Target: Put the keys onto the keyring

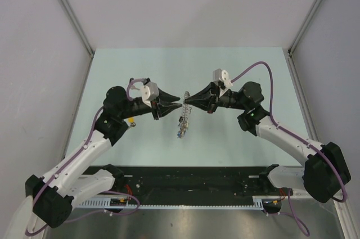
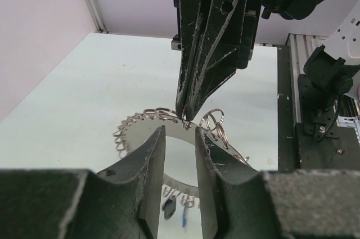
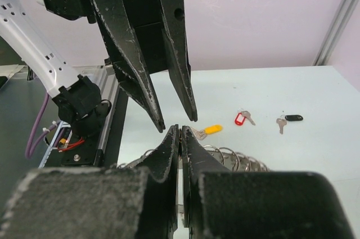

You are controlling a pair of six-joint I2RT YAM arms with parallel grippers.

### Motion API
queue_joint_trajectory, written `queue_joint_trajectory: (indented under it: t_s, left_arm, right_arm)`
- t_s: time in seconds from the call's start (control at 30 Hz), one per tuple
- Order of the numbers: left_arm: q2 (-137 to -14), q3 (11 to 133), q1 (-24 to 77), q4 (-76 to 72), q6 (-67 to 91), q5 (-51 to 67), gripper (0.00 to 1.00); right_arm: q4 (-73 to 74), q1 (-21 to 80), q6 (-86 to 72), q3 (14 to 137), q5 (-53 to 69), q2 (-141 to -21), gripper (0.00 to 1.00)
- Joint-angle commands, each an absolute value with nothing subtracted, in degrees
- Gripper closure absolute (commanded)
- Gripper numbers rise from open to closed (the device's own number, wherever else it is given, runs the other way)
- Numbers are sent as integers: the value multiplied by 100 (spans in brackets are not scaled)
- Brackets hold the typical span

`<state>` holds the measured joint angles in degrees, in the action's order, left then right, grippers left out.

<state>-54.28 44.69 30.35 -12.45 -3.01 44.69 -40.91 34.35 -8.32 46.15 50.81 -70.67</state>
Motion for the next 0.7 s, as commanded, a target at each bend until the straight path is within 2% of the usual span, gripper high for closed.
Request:
queue_joint_trajectory:
  t_s: [0.0, 0.47, 0.6, 0.67]
  left_arm:
    - [-5545, 4570, 3067, -1335, -264, 4526, 68]
    - [-5529, 4518, 3067, -1407, -141, 4361, 68]
    - [-5327, 4456, 3067, -1073, -88, 3185, 69]
    - [-5195, 4342, 3067, -863, 174, 2000, 67]
  right_arm:
    - [-4368, 3472, -730, 4720, 5018, -6838, 100]
    - [-3973, 3472, -501, 4720, 4870, -6741, 100]
    - [-3596, 3402, -282, 4720, 4685, -6627, 100]
    - [-3368, 3384, -150, 4720, 4606, -6574, 100]
